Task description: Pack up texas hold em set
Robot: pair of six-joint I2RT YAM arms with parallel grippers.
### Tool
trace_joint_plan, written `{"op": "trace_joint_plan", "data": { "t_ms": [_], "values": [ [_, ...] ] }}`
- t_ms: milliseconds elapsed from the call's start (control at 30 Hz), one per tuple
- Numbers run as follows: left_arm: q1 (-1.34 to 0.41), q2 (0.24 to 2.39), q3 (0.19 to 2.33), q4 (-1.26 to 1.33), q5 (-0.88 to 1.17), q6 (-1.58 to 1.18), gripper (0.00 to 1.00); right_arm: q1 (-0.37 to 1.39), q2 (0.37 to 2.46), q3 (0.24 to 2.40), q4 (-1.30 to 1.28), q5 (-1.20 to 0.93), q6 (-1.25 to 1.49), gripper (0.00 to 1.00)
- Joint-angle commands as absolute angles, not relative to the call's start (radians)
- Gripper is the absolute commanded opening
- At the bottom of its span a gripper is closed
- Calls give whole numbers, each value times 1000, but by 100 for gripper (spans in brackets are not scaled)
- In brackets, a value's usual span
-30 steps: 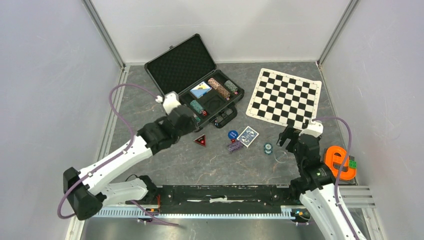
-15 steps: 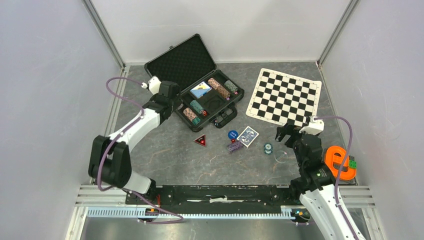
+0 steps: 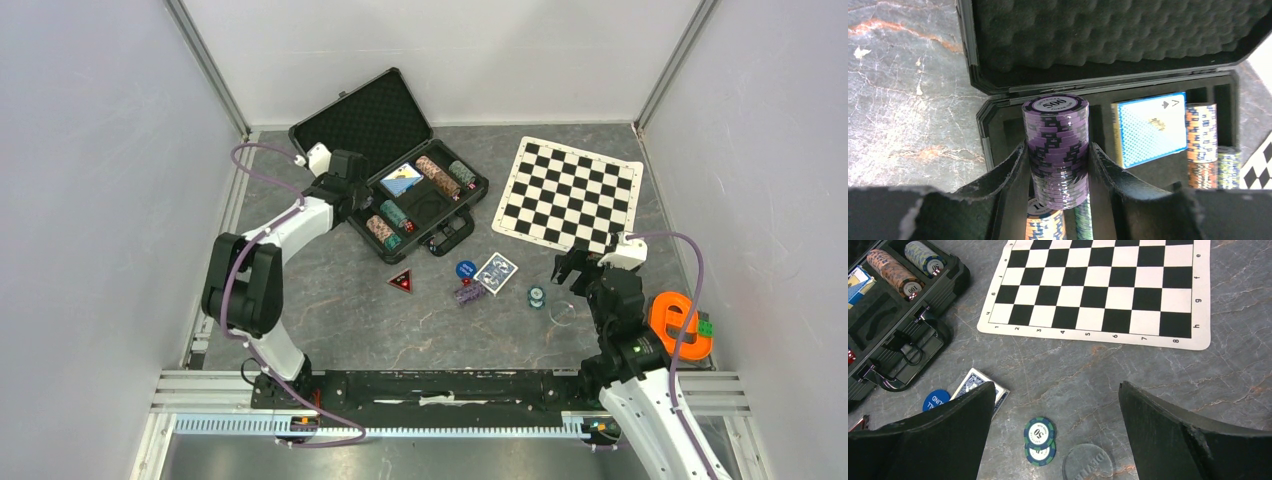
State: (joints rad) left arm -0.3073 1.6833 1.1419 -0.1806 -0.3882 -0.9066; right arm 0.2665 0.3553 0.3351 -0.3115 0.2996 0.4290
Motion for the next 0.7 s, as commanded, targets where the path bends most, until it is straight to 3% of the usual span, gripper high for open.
{"op": "trace_joint_plan", "data": {
  "t_ms": [0,467,533,600,667],
  "values": [
    [-302,1692,1192,-150,-393,-922,11,268,363,349,-302,328,422,99],
    [-301,1713,1235,-314,-351,-963,25,268,411,339,-322,386,492,99],
    [-300,1710,1233,-319,-328,-975,33,269,411,335,-322,388,501,99],
    [-302,1710,1231,-310,-313,-978,48,268,410,331,-322,386,507,99],
    [-302,1713,1237,-307,-301,-973,49,268,411,330,-321,381,508,98]
  ]
}}
